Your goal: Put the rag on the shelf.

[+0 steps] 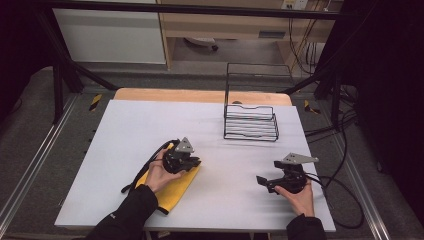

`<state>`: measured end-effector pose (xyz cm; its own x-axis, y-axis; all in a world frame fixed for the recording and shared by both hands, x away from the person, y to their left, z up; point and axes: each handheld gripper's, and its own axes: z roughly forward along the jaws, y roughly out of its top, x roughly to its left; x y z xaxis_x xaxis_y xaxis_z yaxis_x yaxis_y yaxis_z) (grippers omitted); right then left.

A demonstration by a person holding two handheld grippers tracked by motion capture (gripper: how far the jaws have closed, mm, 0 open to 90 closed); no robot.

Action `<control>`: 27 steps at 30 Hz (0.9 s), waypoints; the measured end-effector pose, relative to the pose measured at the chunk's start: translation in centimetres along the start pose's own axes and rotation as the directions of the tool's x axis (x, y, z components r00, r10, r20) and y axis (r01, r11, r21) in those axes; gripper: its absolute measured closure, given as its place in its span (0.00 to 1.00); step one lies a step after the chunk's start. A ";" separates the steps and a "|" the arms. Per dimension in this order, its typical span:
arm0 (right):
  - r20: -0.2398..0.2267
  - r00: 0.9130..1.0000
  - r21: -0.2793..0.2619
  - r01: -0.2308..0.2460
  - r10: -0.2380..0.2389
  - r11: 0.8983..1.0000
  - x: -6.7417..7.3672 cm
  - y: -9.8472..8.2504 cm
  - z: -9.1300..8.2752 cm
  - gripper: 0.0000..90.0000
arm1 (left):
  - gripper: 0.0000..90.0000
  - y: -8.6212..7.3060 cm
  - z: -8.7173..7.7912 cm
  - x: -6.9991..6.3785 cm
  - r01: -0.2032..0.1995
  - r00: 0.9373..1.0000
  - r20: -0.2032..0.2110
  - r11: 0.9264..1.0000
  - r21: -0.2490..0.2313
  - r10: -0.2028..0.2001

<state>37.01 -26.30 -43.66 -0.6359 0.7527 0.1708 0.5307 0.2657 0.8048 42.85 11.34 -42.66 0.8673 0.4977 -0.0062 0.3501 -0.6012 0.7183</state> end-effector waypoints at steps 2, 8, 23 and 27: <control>0.001 1.000 0.000 0.000 0.000 1.000 0.0 0.0 0.0 0.01 | 0.90 -0.3 0.3 0.3 0.014 1.000 0.006 1.000 -0.011 -0.014; 0.004 1.000 -0.013 -0.011 0.011 1.000 0.4 0.1 0.0 0.02 | 0.58 0.1 -1.8 0.4 0.043 0.996 -0.079 0.997 -0.069 -0.048; 0.004 0.999 -0.024 -0.037 0.037 0.999 4.5 2.7 3.5 0.03 | 0.26 -8.2 -10.0 3.7 0.235 0.949 -0.209 0.972 -0.027 -0.235; 0.008 0.999 0.005 -0.033 0.033 0.999 6.3 3.5 5.7 0.07 | 0.34 -9.9 -10.7 3.9 0.266 0.941 -0.211 0.964 -0.016 -0.264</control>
<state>38.05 -17.14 -43.01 -0.6135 0.7658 0.1927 0.5542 0.2438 0.7959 38.92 25.94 -42.37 0.6493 0.7590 -0.0483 0.5626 -0.4366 0.7020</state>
